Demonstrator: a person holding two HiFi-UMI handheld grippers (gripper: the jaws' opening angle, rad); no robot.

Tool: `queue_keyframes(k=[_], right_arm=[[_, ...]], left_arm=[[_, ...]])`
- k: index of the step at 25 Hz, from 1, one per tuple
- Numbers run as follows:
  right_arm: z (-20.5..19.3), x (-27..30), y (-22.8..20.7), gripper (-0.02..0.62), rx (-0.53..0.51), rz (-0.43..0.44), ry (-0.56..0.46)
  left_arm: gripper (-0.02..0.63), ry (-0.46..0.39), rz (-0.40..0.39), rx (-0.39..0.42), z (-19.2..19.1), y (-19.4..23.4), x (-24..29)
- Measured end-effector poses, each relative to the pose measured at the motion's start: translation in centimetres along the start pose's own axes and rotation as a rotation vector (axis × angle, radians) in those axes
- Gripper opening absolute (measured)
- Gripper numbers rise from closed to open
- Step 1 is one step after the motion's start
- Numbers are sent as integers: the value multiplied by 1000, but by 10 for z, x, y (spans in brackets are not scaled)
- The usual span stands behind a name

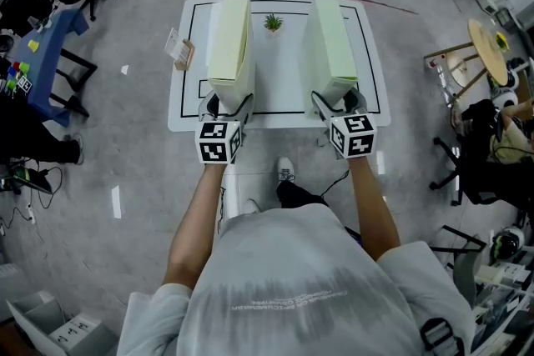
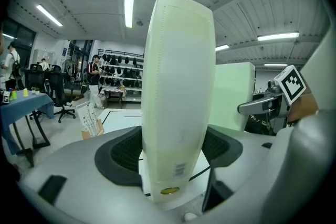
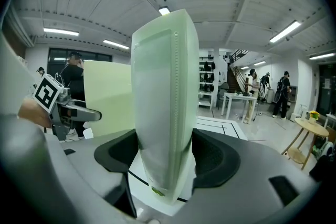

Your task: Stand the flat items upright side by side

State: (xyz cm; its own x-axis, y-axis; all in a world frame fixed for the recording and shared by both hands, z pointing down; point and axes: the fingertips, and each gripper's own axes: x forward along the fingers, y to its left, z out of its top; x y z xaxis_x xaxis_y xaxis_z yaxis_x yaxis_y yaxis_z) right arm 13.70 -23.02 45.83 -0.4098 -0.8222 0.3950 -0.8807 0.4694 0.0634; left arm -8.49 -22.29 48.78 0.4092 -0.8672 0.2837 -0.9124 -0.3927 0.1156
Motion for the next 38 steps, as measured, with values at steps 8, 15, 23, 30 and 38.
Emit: queue_keyframes(k=[8,15,23,30,38], right_arm=[[6,11,29,342,-16,60,-6],[11,20,51,342,-32,101,-9],[13,19,62,347,-37,179,5],[10,18,70,330,-95,246,25],[15,21,70,321,-149,260,32]], left_arm=[[351,23,-32,12,0,-28,14],[352,32,-82,28,2,-50,26],[354,48,-148,49,1,-65,26],[357,58,-255,79,-2,-74,22],[357,59,-212,-1,5,-80,29]])
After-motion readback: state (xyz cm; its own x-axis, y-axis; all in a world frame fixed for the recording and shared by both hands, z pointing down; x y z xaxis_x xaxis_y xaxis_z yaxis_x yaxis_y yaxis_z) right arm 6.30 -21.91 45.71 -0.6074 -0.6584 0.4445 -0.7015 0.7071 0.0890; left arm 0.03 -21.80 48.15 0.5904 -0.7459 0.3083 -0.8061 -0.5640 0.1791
